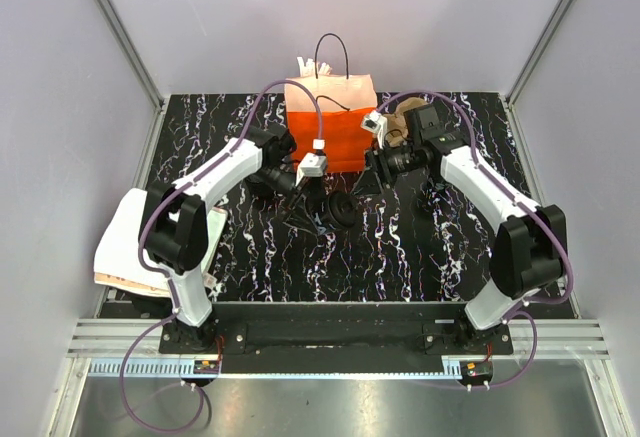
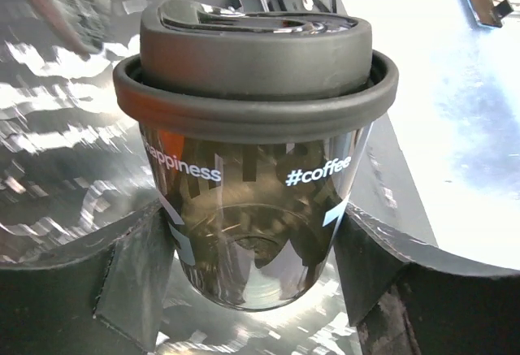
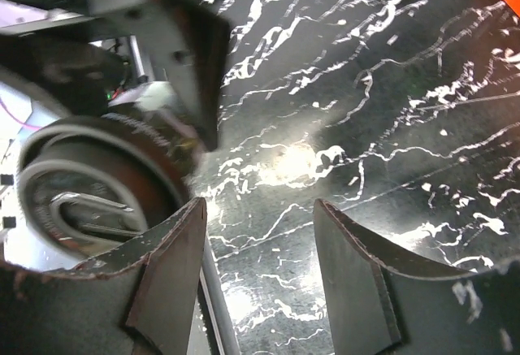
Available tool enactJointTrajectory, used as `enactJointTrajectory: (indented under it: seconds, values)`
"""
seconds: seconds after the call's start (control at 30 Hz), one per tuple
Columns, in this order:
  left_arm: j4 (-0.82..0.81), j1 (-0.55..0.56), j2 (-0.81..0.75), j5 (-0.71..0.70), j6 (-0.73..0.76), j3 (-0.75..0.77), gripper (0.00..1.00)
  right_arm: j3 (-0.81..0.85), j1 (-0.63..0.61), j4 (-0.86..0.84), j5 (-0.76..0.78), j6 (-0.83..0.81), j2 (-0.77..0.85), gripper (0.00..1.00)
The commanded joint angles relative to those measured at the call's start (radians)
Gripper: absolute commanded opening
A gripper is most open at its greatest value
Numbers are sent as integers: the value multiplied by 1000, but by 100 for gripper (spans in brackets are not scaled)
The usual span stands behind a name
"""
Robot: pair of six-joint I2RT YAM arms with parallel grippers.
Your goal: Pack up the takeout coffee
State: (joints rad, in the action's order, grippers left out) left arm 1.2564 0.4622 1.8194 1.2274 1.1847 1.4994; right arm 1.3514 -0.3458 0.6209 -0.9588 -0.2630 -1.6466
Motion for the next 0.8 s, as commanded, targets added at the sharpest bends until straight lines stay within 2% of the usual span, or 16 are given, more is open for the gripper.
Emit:
enactJointTrajectory:
  seconds: [0.0,0.27,0.53,0.77]
  values:
    - [291,-8,29,113,219,32,75,-8,-5,16,-77,-48,83,61]
    - [291,-14,34,109,207,42,74,-26,-1,-61,103,57,155,54]
    - [285,-30,35,116,194,45,74,-81,-4,-73,32,119,208,52]
    - [281,-34,32,113,179,50,74,-144,-71,-110,71,136,251,50]
